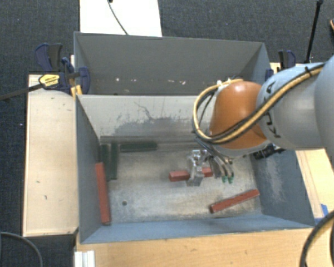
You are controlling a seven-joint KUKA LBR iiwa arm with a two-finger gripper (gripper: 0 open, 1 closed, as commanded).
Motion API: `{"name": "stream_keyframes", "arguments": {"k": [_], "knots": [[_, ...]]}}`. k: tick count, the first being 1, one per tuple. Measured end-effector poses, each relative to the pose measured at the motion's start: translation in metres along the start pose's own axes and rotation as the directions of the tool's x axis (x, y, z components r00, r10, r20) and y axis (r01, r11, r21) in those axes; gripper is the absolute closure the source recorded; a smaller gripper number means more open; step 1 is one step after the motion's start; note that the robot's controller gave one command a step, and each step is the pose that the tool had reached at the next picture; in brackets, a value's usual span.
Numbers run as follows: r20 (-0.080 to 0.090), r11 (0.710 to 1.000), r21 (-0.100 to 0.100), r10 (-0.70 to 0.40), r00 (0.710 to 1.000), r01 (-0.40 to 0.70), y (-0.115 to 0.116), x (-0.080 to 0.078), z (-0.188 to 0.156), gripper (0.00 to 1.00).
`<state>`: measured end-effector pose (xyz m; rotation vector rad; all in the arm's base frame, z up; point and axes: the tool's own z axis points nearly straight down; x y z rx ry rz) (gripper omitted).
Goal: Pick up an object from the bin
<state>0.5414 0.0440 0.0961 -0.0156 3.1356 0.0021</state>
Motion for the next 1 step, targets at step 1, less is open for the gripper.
{"name": "stream_keyframes", "arguments": {"k": [1], "knots": [[0.002, 1.000, 0.000, 0.000, 1.000, 0.000, 0.0003, -0.0019, -0.0538, 1.00]]}}
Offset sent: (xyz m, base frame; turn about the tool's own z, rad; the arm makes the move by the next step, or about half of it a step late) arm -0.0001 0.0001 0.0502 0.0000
